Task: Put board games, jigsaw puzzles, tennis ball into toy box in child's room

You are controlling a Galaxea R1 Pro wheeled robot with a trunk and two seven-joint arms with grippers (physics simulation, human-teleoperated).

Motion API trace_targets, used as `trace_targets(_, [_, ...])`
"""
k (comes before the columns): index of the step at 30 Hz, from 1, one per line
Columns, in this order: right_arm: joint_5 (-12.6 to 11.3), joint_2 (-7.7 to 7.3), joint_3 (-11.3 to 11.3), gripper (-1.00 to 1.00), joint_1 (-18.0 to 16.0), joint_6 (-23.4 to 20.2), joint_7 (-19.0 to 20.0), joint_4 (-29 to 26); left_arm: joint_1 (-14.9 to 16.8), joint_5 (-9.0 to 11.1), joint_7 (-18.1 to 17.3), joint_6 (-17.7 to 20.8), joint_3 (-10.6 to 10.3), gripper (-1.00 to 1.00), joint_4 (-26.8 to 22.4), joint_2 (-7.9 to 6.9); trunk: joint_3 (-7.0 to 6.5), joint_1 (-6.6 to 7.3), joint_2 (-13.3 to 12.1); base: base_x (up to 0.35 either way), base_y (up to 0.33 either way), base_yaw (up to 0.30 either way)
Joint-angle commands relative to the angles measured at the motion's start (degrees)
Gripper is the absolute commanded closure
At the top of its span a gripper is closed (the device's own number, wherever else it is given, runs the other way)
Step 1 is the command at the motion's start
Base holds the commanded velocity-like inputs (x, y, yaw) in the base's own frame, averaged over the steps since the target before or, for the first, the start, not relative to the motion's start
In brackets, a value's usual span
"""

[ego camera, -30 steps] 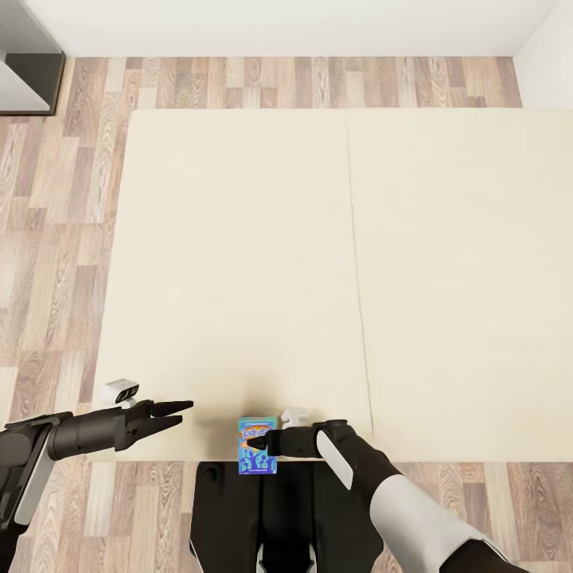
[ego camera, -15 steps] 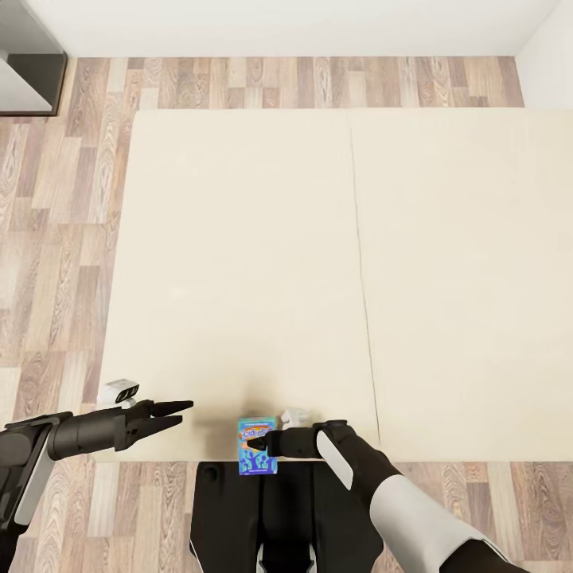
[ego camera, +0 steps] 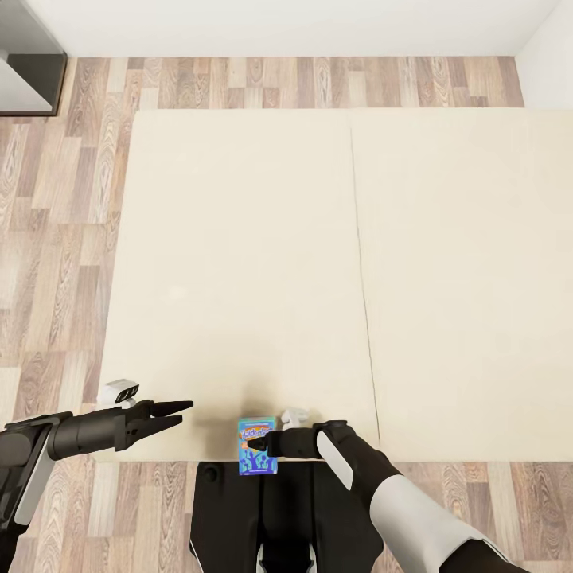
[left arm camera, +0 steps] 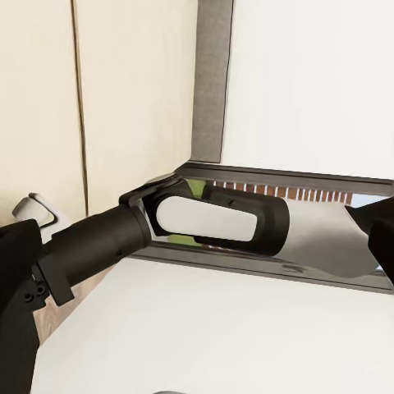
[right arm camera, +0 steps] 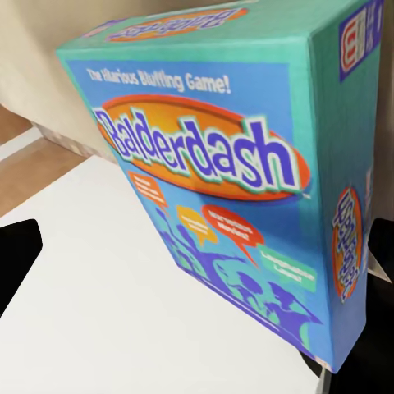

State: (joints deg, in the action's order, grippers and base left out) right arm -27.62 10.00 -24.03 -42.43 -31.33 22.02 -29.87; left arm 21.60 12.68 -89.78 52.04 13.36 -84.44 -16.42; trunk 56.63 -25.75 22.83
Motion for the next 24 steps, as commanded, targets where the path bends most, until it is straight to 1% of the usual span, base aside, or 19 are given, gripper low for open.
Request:
trace_targets(1, [-0.1,0.0,0.0,-1.0,0.0,-0.2,0.0,0.0,0.0,0.0,-0.2,0.6,0.0,-1.0,0.0,-0.02,0.05,-0.03,0.1,0.0,0.0,0.0])
trace_targets(20, [-0.1,0.0,0.1,-1.0,0.0,-0.3,0.0,0.0,0.0,0.0,-0.2,0.6,0.0,-1.0,0.0,-0.11,0.05,-0.03,0.1,0.0,0.0,0.0])
trace_targets(24, [-0.1,0.0,0.1,-1.0,0.0,-0.4,0.0,0.0,0.0,0.0,-0.2,0.6,0.0,-1.0,0.0,-0.11,0.05,-0.03,0.1,0.0,0.054,0.0])
